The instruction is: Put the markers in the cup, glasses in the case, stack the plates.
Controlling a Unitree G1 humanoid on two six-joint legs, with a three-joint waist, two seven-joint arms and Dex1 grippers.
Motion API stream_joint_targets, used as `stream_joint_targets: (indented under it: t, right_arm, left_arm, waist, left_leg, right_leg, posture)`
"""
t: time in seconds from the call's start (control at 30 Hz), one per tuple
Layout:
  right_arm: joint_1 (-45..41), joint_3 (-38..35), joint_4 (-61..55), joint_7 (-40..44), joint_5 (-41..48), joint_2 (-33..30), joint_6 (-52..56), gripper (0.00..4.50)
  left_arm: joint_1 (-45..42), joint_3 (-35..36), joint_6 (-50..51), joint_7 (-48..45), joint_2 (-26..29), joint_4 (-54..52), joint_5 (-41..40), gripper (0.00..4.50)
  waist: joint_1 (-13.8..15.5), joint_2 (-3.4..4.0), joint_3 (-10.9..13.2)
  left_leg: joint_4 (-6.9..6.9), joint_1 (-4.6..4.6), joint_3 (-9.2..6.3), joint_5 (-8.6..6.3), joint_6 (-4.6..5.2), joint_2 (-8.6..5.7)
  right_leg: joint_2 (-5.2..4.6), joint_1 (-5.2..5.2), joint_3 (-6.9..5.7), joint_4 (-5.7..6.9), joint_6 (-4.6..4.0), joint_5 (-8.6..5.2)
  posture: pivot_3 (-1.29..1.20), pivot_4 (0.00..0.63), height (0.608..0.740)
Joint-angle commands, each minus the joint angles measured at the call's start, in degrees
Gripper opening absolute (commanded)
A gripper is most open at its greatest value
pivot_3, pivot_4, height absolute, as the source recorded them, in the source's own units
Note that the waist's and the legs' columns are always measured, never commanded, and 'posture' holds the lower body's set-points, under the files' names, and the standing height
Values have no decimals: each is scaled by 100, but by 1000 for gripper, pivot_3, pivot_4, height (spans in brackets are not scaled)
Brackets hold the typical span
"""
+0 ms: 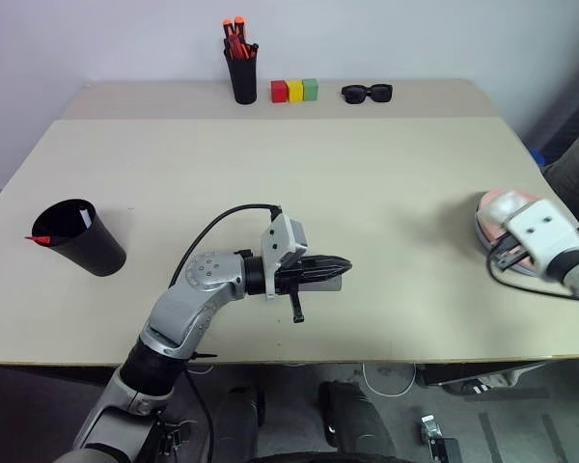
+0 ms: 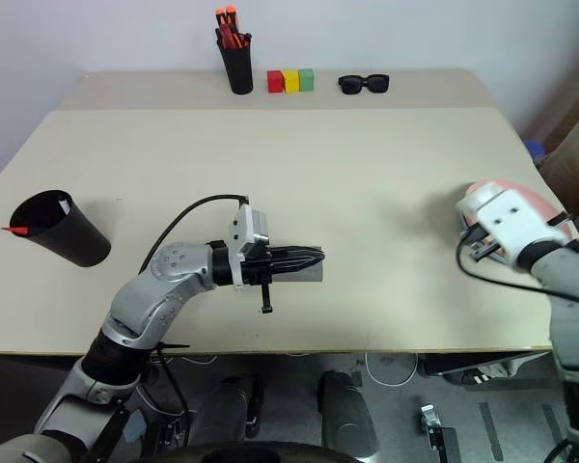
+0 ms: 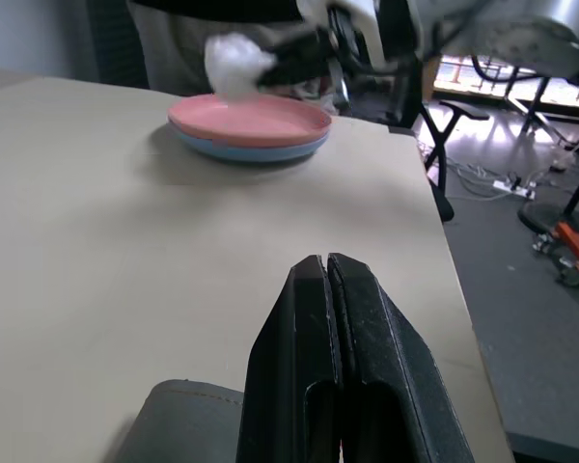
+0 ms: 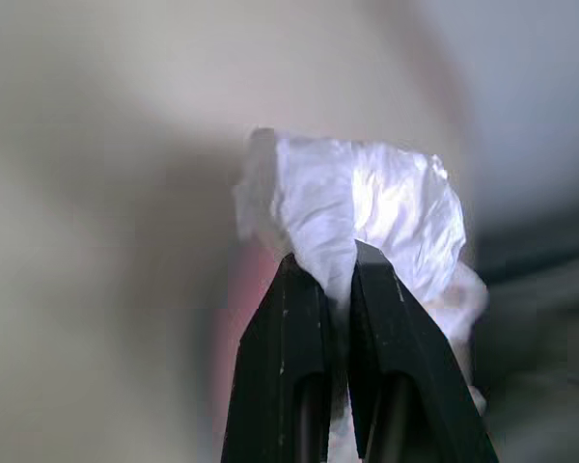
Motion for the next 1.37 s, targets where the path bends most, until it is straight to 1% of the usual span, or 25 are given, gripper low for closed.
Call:
stream_joint_targets:
  t: [0.03,0.07,0.1,0.2,0.27,0.33,0.4,0.5,0.57,0.7,0.8,0.97,1.1,1.37]
  right_arm:
    - [-201,-33,604,-214,-79,-15,39,1004]
    - [-260,17,723,-244,-111,-33,-9,1401]
    - [-309,51,800,-272,-129,-47,-42,1962]
    - [-394,125,905,-299,-134,-88,-136,3388]
    - [-448,188,865,-212,-67,-79,-310,4462]
    - [-534,219,797,-108,78,-17,-489,4462]
    - [-654,277,526,187,455,146,-663,4462]
    - [-787,349,-94,773,1335,526,-425,4462]
    - [-768,447,-424,1158,1807,695,-260,4462]
    - [-829,547,-556,1551,2426,895,56,4462]
    - [-1024,663,-296,1653,2556,1006,39,4462]
    - [-1414,843,262,1844,2526,990,-115,4462]
    - [-1612,965,670,1875,2445,1045,-339,4462]
    - [-1740,1194,751,1857,2416,1185,-392,4462]
  left_arm:
    - [-124,46,-75,-8,-68,-38,-41,0]
    - [-119,68,-82,7,-58,-43,-34,0]
    - [-107,95,-86,25,-42,-51,-27,0]
    - [-52,165,-81,97,2,-83,-13,0]
    - [29,263,-146,242,36,-97,57,0]
    - [69,386,-206,455,28,-67,131,0]
    - [86,672,-390,935,-17,80,360,0]
    - [65,1279,-551,1926,-36,460,808,0]
    - [137,1645,-604,2420,68,627,1059,0]
    - [484,2037,-633,2763,357,658,1315,0]
    - [842,2242,-654,2726,620,530,1354,0]
    - [1023,2381,-639,2721,821,452,1308,0]
    - [1085,2382,-702,2776,840,504,1372,0]
    - [1194,2407,-543,2855,774,269,1282,0]
  waist:
    - [-5,0,0]
    - [-10,0,0]
    - [-16,1,0]
    - [-44,4,-1]
    - [-54,4,-1]
    - [-54,4,-1]
    - [-53,3,0]
    - [-54,3,0]
    - [-36,2,0]
    - [-25,1,1]
    - [-13,0,1]
    - [-7,-1,2]
    - [-20,-1,2]
    - [-21,-1,2]
  left_leg:
    - [0,-1,0,0,0,0]
    - [0,-2,1,0,0,-1]
    - [0,-2,2,0,0,-1]
    - [-2,1,3,0,1,0]
    - [-3,3,2,0,1,1]
    - [-3,4,3,0,1,1]
    - [-3,4,3,0,1,1]
    - [-3,7,0,0,1,4]
    - [-4,6,-5,0,1,4]
    - [-5,3,-8,-2,3,3]
    - [-2,-1,-8,-2,3,2]
    - [1,-1,-8,-1,2,2]
    - [-5,1,-7,-2,2,3]
    - [-4,1,-7,-1,2,4]
  right_leg:
    - [0,0,0,-1,0,0]
    - [-2,0,1,-1,0,0]
    - [-2,-1,2,-1,0,0]
    - [0,-2,2,2,0,1]
    - [2,-2,2,3,0,1]
    - [2,-2,3,4,0,1]
    - [2,-1,3,4,1,1]
    - [7,0,3,5,4,2]
    - [6,0,0,9,7,3]
    - [1,0,-4,7,25,12]
    - [-3,0,-5,3,6,2]
    - [-5,0,-7,4,2,3]
    - [-3,-2,-7,4,2,3]
    - [-3,-3,-7,6,3,3]
  posture:
    - [0,150,740]
    - [0,150,740]
    - [0,150,740]
    - [0,150,740]
    - [0,150,740]
    - [0,150,740]
    - [0,150,740]
    - [0,150,740]
    - [0,150,740]
    - [0,150,740]
    - [0,150,740]
    - [0,150,740]
    - [0,150,740]
    - [0,150,740]
